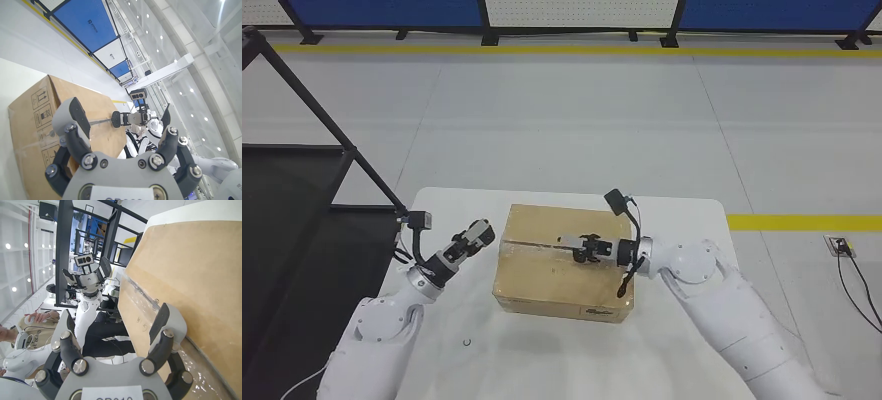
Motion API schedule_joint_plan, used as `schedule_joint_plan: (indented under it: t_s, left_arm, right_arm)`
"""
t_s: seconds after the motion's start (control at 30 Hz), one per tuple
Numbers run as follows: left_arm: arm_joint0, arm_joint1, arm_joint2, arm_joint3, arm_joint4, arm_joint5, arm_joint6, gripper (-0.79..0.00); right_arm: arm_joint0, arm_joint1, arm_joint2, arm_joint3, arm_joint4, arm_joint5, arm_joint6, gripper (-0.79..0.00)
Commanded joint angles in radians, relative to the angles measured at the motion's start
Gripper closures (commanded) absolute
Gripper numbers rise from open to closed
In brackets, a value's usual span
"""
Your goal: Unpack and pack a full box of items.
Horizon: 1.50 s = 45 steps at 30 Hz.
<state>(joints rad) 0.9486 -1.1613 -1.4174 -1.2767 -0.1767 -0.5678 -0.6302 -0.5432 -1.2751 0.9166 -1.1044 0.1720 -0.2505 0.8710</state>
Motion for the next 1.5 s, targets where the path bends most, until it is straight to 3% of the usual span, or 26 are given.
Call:
schedule_joint_plan:
  t_s: [0.0, 0.43, 0.93, 1.3, 1.47]
  left_arm:
    - [0.006, 0.001, -0.003, -0.001, -0.003, -0.003, 0.002, -0.785]
    - [0.088, 0.017, -0.081, -0.015, -0.056, -0.054, 0.018, -0.785]
    - [0.181, 0.032, -0.139, -0.043, -0.108, -0.096, 0.008, -0.785]
    - [0.196, 0.038, -0.147, -0.038, -0.134, -0.097, -0.021, -0.785]
    - [0.19, 0.039, -0.138, -0.037, -0.133, -0.089, -0.039, -0.785]
  right_arm:
    - [0.012, -0.005, -0.018, 0.005, -0.022, 0.046, -0.002, -0.785]
    - [0.054, -0.062, -0.111, 0.038, -0.035, 0.075, -0.117, -0.785]
    - [0.133, -0.169, -0.225, 0.157, -0.029, 0.115, -0.321, -0.785]
    - [0.185, -0.237, -0.254, 0.282, 0.067, 0.086, -0.269, -0.785]
    - [0.2, -0.243, -0.237, 0.317, 0.088, 0.053, -0.183, -0.785]
